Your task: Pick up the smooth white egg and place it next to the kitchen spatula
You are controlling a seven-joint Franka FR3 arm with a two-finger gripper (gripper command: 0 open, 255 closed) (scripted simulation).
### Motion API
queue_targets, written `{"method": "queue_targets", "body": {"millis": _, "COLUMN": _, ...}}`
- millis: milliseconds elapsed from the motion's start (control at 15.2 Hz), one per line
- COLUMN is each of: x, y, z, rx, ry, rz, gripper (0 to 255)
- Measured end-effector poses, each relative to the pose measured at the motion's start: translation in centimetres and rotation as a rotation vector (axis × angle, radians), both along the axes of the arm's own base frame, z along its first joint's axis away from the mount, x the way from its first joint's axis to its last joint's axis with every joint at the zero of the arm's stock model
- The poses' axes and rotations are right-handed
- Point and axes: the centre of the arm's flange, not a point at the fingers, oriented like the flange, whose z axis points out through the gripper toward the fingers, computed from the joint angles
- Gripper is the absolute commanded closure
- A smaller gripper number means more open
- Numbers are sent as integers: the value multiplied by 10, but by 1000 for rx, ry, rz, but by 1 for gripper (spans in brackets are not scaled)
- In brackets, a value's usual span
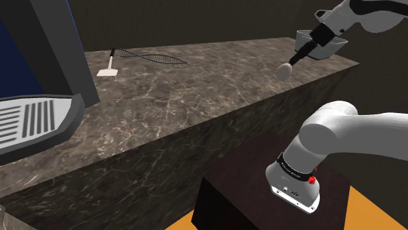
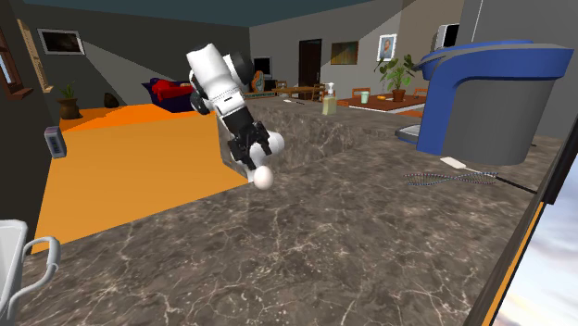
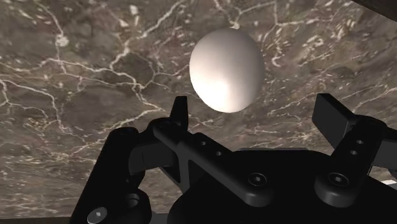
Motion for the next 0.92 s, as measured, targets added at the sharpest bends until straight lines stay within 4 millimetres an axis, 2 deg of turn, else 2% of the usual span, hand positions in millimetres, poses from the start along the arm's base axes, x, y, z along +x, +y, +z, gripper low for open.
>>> {"method": "queue_targets", "body": {"millis": 198, "x": -4, "y": -12, "z": -14, "rx": 10, "ry": -17, "rz": 1, "gripper": 0}}
{"method": "queue_targets", "body": {"millis": 594, "x": 7, "y": -7, "z": -41, "rx": 11, "ry": -19, "rz": 2, "gripper": 0}}
{"method": "queue_targets", "body": {"millis": 924, "x": 8, "y": -6, "z": -45, "rx": 11, "ry": -19, "rz": 2, "gripper": 0}}
